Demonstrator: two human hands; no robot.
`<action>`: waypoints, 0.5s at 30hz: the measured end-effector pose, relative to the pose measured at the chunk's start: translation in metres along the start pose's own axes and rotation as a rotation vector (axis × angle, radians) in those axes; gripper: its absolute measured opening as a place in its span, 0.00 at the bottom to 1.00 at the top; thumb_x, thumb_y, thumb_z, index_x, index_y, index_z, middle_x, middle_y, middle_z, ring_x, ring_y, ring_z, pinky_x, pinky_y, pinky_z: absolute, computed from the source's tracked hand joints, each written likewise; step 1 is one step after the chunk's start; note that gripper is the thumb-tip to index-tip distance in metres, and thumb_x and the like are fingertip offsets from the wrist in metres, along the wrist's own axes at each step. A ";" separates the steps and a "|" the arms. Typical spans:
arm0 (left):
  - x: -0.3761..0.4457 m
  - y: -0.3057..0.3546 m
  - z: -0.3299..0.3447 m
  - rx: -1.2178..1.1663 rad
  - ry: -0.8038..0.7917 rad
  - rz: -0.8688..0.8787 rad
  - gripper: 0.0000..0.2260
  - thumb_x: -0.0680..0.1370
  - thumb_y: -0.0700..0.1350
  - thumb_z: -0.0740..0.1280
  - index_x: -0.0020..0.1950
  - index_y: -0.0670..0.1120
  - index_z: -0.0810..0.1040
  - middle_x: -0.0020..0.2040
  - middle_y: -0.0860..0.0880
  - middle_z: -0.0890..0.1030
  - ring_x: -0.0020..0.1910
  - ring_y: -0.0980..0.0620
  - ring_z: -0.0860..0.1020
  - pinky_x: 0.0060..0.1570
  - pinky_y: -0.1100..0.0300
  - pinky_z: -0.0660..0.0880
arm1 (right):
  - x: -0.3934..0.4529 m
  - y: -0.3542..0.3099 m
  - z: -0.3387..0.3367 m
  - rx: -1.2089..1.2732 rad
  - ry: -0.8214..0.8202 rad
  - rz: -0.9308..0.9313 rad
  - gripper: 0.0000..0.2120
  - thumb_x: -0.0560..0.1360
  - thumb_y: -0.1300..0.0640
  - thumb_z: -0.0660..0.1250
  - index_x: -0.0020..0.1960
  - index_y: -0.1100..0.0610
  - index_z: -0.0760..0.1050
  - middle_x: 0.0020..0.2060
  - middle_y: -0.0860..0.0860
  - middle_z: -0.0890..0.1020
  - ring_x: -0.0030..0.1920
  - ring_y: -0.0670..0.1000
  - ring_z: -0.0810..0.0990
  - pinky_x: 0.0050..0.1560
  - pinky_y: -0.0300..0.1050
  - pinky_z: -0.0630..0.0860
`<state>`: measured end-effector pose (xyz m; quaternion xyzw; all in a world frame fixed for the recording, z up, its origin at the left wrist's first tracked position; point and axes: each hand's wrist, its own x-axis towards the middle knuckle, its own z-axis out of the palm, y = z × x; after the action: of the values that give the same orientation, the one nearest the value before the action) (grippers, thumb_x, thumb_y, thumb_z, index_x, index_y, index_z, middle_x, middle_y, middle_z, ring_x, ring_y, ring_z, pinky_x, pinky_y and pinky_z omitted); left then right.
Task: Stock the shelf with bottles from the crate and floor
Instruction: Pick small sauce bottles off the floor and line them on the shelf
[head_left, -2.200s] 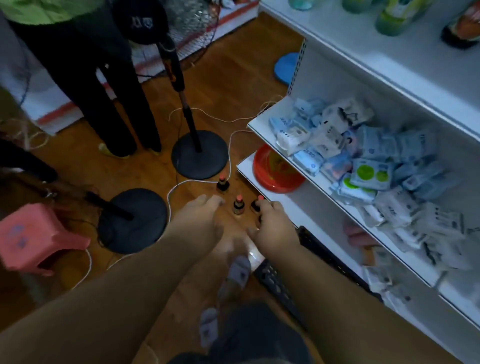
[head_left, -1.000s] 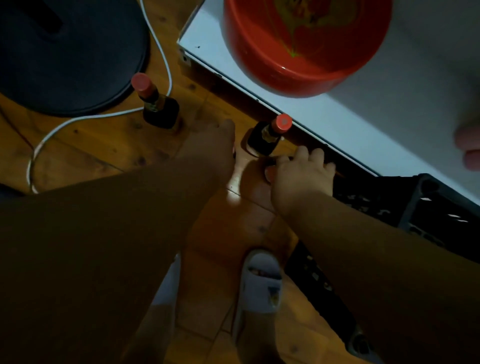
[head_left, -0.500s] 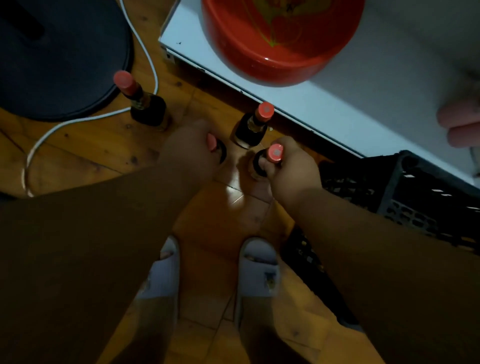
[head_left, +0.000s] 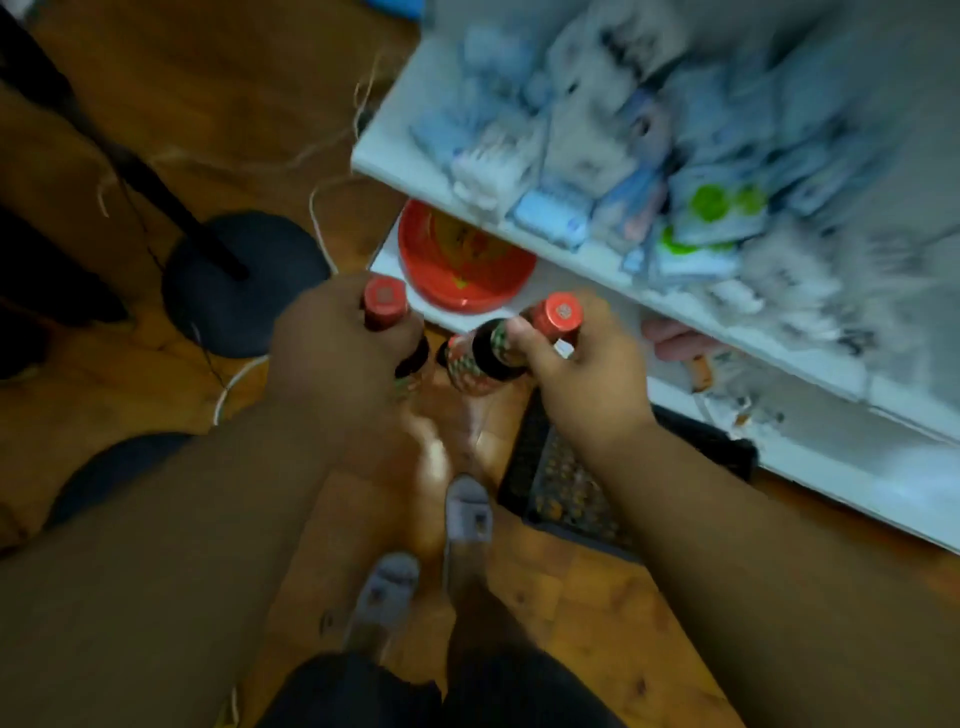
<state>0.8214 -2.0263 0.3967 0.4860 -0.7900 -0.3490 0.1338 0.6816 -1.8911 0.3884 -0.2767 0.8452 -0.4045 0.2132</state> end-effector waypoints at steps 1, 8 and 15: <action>-0.006 0.017 -0.015 -0.047 -0.007 0.001 0.14 0.75 0.51 0.71 0.59 0.49 0.81 0.51 0.51 0.81 0.48 0.52 0.76 0.44 0.69 0.67 | -0.008 -0.021 -0.023 0.033 0.048 -0.007 0.09 0.74 0.47 0.72 0.41 0.43 0.71 0.35 0.40 0.76 0.39 0.36 0.75 0.39 0.27 0.67; -0.064 0.149 -0.118 -0.251 0.001 0.318 0.10 0.75 0.56 0.71 0.54 0.54 0.79 0.49 0.55 0.81 0.52 0.51 0.78 0.55 0.49 0.77 | -0.079 -0.129 -0.148 0.109 0.364 -0.122 0.09 0.74 0.40 0.66 0.46 0.44 0.71 0.39 0.47 0.79 0.42 0.53 0.80 0.45 0.58 0.79; -0.130 0.248 -0.154 -0.355 -0.015 0.577 0.11 0.74 0.59 0.70 0.48 0.53 0.80 0.44 0.53 0.82 0.47 0.51 0.80 0.50 0.47 0.79 | -0.149 -0.162 -0.251 0.237 0.591 -0.201 0.10 0.75 0.38 0.62 0.47 0.44 0.71 0.42 0.50 0.83 0.45 0.50 0.82 0.51 0.57 0.79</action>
<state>0.8030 -1.9094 0.6934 0.2088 -0.8229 -0.4323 0.3038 0.6953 -1.7378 0.6850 -0.2025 0.7859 -0.5820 -0.0514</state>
